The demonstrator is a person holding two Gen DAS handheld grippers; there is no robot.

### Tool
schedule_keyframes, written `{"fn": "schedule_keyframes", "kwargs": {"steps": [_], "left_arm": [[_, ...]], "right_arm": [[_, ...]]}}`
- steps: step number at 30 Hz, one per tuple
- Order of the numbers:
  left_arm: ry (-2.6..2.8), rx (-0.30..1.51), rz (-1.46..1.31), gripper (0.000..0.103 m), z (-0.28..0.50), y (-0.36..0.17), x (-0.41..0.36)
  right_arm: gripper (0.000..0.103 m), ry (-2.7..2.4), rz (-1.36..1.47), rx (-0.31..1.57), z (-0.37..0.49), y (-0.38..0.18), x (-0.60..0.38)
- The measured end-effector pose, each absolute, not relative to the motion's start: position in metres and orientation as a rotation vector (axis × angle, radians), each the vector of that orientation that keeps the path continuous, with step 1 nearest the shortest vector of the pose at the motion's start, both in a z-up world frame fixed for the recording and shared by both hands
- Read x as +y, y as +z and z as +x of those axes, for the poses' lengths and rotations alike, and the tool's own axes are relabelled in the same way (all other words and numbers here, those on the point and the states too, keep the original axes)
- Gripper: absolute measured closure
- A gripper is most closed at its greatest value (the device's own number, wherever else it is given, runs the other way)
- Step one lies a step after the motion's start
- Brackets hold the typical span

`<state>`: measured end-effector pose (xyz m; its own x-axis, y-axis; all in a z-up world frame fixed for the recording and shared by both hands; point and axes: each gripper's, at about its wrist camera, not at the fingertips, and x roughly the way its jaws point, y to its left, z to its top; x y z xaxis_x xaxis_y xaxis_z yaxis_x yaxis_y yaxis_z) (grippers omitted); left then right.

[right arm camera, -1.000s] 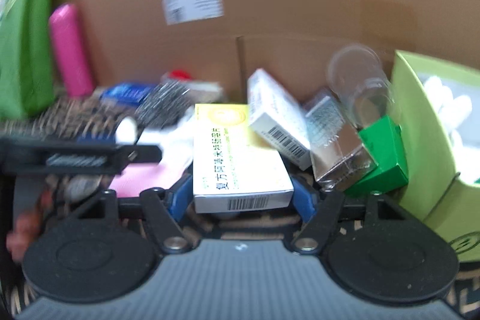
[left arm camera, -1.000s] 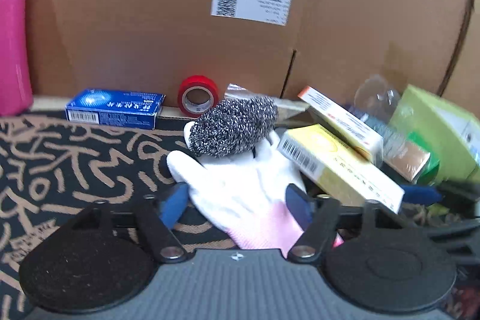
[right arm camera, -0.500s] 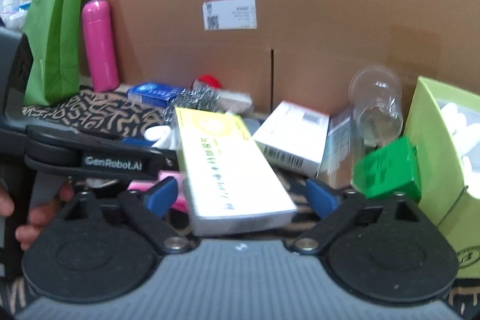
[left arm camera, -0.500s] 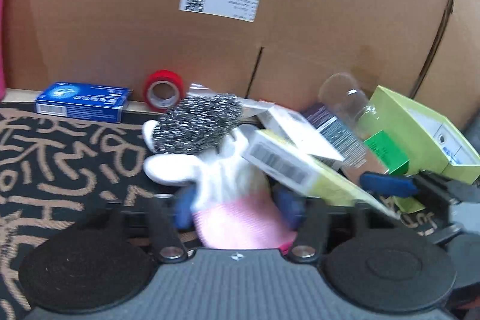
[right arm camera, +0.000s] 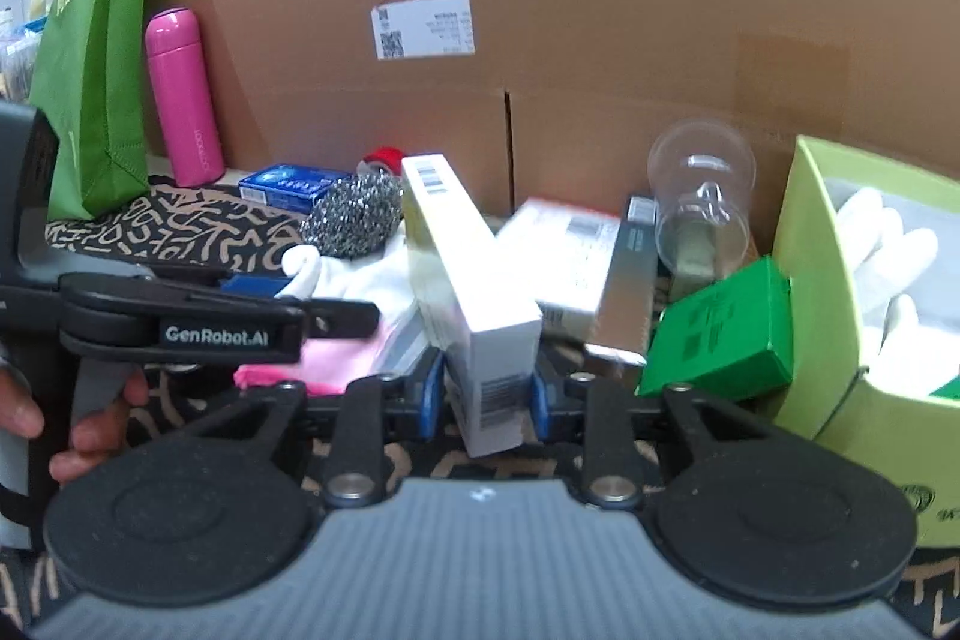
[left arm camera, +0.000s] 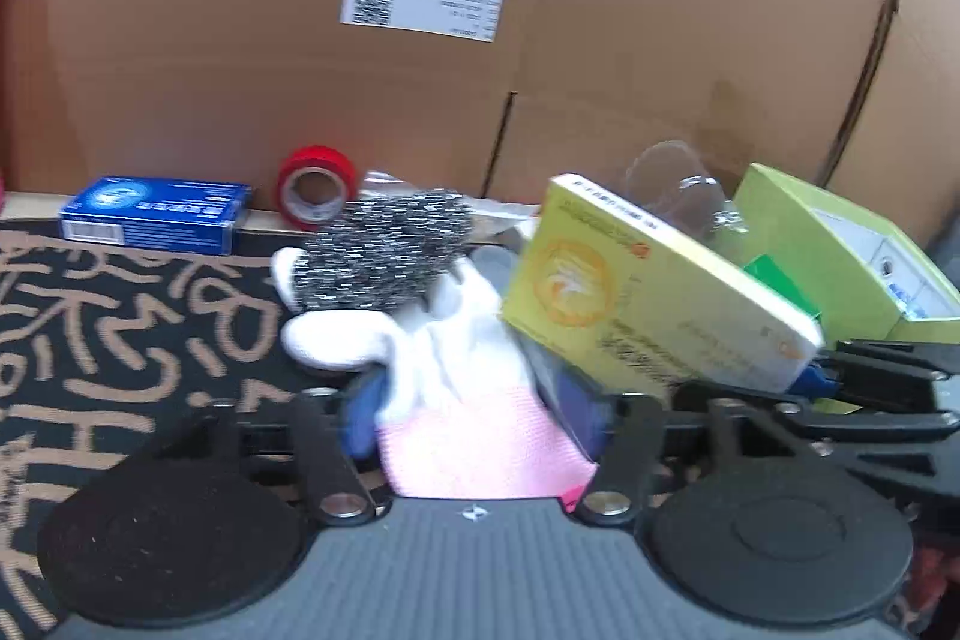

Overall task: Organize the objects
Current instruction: 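Carry glove and white box into the lime-green box and open both tools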

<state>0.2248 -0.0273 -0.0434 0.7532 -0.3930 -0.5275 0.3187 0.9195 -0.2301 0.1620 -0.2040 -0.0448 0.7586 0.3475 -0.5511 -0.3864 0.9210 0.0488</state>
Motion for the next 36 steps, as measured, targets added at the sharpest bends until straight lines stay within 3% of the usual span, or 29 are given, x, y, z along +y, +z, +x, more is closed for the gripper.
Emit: {"fn": "schedule_keyframes", "kwargs": {"steps": [2, 3, 4, 5, 6, 9, 12, 13, 14, 16, 27, 36], "left_arm": [[-0.374, 0.602, -0.103, 0.041, 0.224, -0.043, -0.032], [-0.372, 0.599, -0.101, 0.052, 0.224, -0.042, -0.032], [-0.375, 0.604, -0.105, 0.085, 0.225, -0.043, -0.032], [-0.374, 0.611, -0.116, 0.087, 0.226, -0.043, -0.030], [-0.378, 0.612, -0.132, 0.087, 0.227, -0.044, -0.027], [-0.380, 0.612, -0.149, 0.087, 0.226, -0.044, -0.025], [-0.392, 0.612, -0.173, 0.077, 0.226, -0.045, -0.024], [-0.390, 0.612, -0.172, 0.079, 0.225, -0.045, -0.024], [-0.380, 0.609, -0.165, 0.092, 0.224, -0.044, -0.024], [-0.379, 0.602, -0.164, 0.094, 0.221, -0.042, -0.023], [-0.440, 0.428, -0.313, 0.095, 0.185, 0.008, -0.013], [-0.541, 0.393, -0.264, 0.095, 0.183, 0.050, -0.062]], "right_arm": [[0.061, 0.408, -0.085, 0.551, 0.161, -0.046, -0.199], [0.055, 0.420, -0.080, 0.528, 0.161, -0.046, -0.198], [0.054, 0.435, -0.072, 0.509, 0.161, -0.046, -0.198], [0.054, 0.440, -0.068, 0.495, 0.161, -0.046, -0.197], [0.054, 0.440, -0.070, 0.487, 0.162, -0.047, -0.195], [0.079, 0.421, -0.073, 0.510, 0.169, -0.049, -0.188], [0.084, 0.429, -0.048, 0.525, 0.169, -0.050, -0.187], [0.084, 0.434, -0.052, 0.522, 0.168, -0.050, -0.186], [0.084, 0.431, -0.057, 0.514, 0.165, -0.048, -0.186], [0.084, 0.439, -0.036, 0.494, 0.161, -0.044, -0.189], [0.084, 0.436, 0.079, 0.322, 0.137, 0.001, -0.231], [0.084, 0.328, 0.227, 0.188, 0.127, 0.023, -0.288]]}}
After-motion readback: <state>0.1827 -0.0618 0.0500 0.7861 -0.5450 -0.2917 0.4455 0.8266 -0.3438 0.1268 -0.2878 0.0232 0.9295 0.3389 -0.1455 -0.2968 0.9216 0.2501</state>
